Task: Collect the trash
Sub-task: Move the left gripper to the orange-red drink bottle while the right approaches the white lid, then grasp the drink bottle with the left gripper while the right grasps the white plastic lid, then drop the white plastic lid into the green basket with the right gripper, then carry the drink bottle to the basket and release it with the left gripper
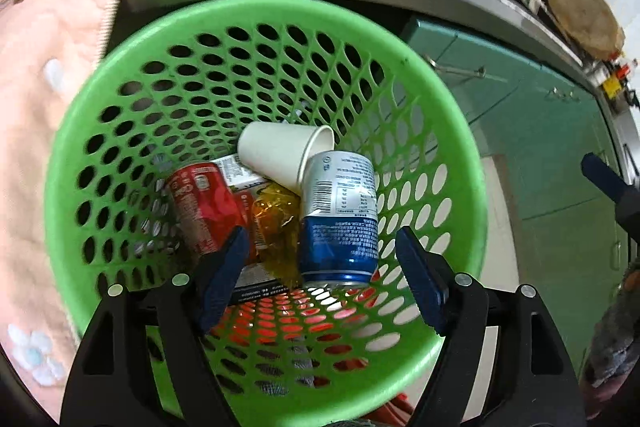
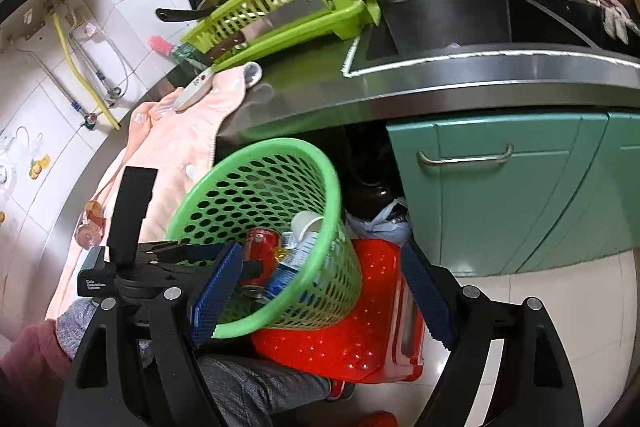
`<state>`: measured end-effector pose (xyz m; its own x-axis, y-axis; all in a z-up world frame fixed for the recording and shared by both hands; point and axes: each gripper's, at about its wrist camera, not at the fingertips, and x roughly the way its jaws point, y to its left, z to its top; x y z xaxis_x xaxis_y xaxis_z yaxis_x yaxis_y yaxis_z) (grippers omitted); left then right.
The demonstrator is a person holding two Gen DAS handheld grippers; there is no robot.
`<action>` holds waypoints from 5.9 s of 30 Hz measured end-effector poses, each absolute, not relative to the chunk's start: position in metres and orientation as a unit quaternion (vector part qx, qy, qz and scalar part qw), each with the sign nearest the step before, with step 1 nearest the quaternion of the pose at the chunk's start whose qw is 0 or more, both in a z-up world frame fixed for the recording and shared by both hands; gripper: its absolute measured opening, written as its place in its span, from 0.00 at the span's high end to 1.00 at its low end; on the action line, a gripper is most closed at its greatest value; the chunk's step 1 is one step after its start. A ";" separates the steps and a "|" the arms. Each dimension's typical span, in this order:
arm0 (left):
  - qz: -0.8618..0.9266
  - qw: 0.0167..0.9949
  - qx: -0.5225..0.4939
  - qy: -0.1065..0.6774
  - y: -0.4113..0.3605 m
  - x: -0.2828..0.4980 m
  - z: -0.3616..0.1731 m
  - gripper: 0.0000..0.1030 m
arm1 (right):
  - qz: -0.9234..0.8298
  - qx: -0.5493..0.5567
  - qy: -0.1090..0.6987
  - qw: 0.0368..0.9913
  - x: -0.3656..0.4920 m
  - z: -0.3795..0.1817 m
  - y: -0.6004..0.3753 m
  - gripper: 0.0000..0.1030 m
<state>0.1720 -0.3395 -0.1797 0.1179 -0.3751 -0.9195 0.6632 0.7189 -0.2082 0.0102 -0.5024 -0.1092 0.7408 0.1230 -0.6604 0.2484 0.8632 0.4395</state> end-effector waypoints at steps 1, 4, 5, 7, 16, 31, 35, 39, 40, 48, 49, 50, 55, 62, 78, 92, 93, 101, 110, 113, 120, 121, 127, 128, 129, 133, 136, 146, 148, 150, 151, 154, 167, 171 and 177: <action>-0.349 0.742 0.126 0.559 -0.334 0.172 -0.175 0.27 | -0.031 0.256 0.358 0.898 0.012 -0.106 -0.499 0.24; -0.340 0.756 0.114 0.547 -0.316 0.169 -0.161 0.27 | -0.017 0.245 0.355 0.902 0.019 -0.098 -0.487 0.24; -0.336 0.762 0.108 0.543 -0.307 0.169 -0.155 0.27 | -0.011 0.240 0.355 0.903 0.022 -0.095 -0.483 0.24; -0.326 0.771 0.096 0.538 -0.290 0.168 -0.146 0.27 | 0.000 0.234 0.355 0.905 0.028 -0.090 -0.474 0.24; -0.254 0.818 0.044 0.514 -0.192 0.173 -0.106 0.27 | 0.079 0.181 0.367 0.909 0.080 -0.069 -0.401 0.24; -0.120 0.872 -0.046 0.472 -0.015 0.197 -0.052 0.25 | 0.188 0.104 0.378 0.901 0.161 -0.049 -0.272 0.18; -0.098 0.878 -0.062 0.465 0.013 0.204 -0.044 0.24 | 0.207 0.084 0.381 0.897 0.179 -0.047 -0.241 0.18; -0.085 0.879 -0.076 0.462 0.034 0.210 -0.041 0.24 | 0.220 0.066 0.383 0.895 0.192 -0.046 -0.218 0.18; -0.082 0.879 -0.080 0.462 0.040 0.212 -0.040 0.24 | 0.224 0.060 0.382 0.894 0.195 -0.046 -0.213 0.18; -0.062 0.880 -0.106 0.458 0.070 0.236 -0.035 0.20 | 0.240 0.000 0.377 0.895 0.232 -0.050 -0.168 0.13; -0.060 0.880 -0.111 0.457 0.073 0.240 -0.034 0.19 | 0.245 -0.003 0.378 0.893 0.238 -0.052 -0.164 0.11; -0.060 0.880 -0.116 0.458 0.076 0.244 -0.034 0.19 | 0.251 -0.006 0.380 0.890 0.245 -0.055 -0.160 0.11; -0.058 0.876 -0.133 0.459 0.085 0.263 -0.036 0.17 | 0.264 -0.038 0.381 0.885 0.271 -0.063 -0.138 0.11; -0.046 0.866 -0.153 0.473 0.095 0.293 -0.045 0.15 | 0.289 -0.074 0.388 0.872 0.306 -0.079 -0.109 0.10; -0.012 0.840 -0.192 0.507 0.092 0.345 -0.074 0.15 | 0.297 -0.119 0.419 0.850 0.359 -0.104 -0.076 0.09; 0.000 0.828 -0.206 0.522 0.094 0.355 -0.092 0.15 | 0.281 -0.111 0.427 0.852 0.372 -0.112 -0.075 0.13; 0.001 0.827 -0.207 0.522 0.094 0.355 -0.093 0.15 | 0.275 -0.112 0.425 0.855 0.371 -0.112 -0.076 0.13; 0.012 0.824 -0.206 0.528 0.090 0.356 -0.101 0.15 | 0.269 -0.088 0.414 0.865 0.353 -0.102 -0.104 0.13; 0.023 0.827 -0.169 0.535 0.081 0.360 -0.103 0.24 | 0.252 -0.046 0.399 0.881 0.296 -0.084 -0.171 0.13; 0.026 0.829 -0.162 0.535 0.079 0.358 -0.102 0.25 | 0.235 -0.032 0.399 0.885 0.273 -0.080 -0.199 0.13; 0.011 0.831 -0.147 0.536 0.067 0.340 -0.099 0.26 | 0.164 -0.014 0.421 0.892 0.228 -0.085 -0.277 0.13; 0.005 0.831 -0.149 0.535 0.065 0.336 -0.098 0.26 | 0.155 -0.010 0.427 0.891 0.222 -0.088 -0.289 0.13; -0.032 0.836 -0.146 0.528 0.049 0.314 -0.088 0.27 | 0.093 0.011 0.458 0.884 0.195 -0.116 -0.341 0.13; -0.041 0.836 -0.144 0.527 0.044 0.310 -0.086 0.27 | 0.087 0.013 0.463 0.882 0.193 -0.121 -0.344 0.13; -0.048 0.837 -0.142 0.527 0.040 0.306 -0.085 0.28 | 0.081 0.017 0.470 0.879 0.190 -0.129 -0.350 0.13; -0.079 0.837 -0.131 0.526 0.017 0.292 -0.078 0.29 | 0.073 0.028 0.497 0.864 0.184 -0.156 -0.359 0.13; -0.102 0.838 -0.120 0.522 -0.004 0.283 -0.072 0.29 | 0.071 0.037 0.515 0.854 0.181 -0.172 -0.364 0.13; -0.169 0.831 -0.107 0.519 -0.062 0.264 -0.059 0.30 | 0.091 0.057 0.526 0.843 0.170 -0.189 -0.359 0.12; -0.184 0.828 -0.102 0.520 -0.075 0.261 -0.057 0.30 | 0.095 0.064 0.525 0.843 0.167 -0.189 -0.361 0.11; -0.201 0.825 -0.094 0.520 -0.091 0.256 -0.055 0.30 | 0.095 0.065 0.522 0.845 0.155 -0.189 -0.362 0.11; -0.208 0.823 -0.091 0.520 -0.099 0.254 -0.054 0.30 | 0.098 0.069 0.519 0.847 0.152 -0.187 -0.363 0.11; -0.230 0.816 -0.083 0.523 -0.122 0.250 -0.054 0.31 | 0.097 0.067 0.508 0.854 0.144 -0.176 -0.372 0.11; -0.323 0.771 -0.015 0.548 -0.253 0.236 -0.083 0.31 | 0.051 0.109 0.431 0.894 0.081 -0.127 -0.429 0.11; -0.338 0.757 0.015 0.560 -0.289 0.236 -0.105 0.31 | 0.044 0.126 0.416 0.899 0.069 -0.122 -0.441 0.11; -0.341 0.733 0.061 0.586 -0.331 0.242 -0.148 0.31 | 0.043 0.139 0.408 0.902 0.064 -0.130 -0.448 0.11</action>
<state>0.2419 -0.3313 -0.1478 0.0808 -0.4276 -0.9003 0.5710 0.7602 -0.3099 0.0642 -0.4480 -0.1298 0.6640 0.1900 -0.7232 0.0362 0.9579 0.2850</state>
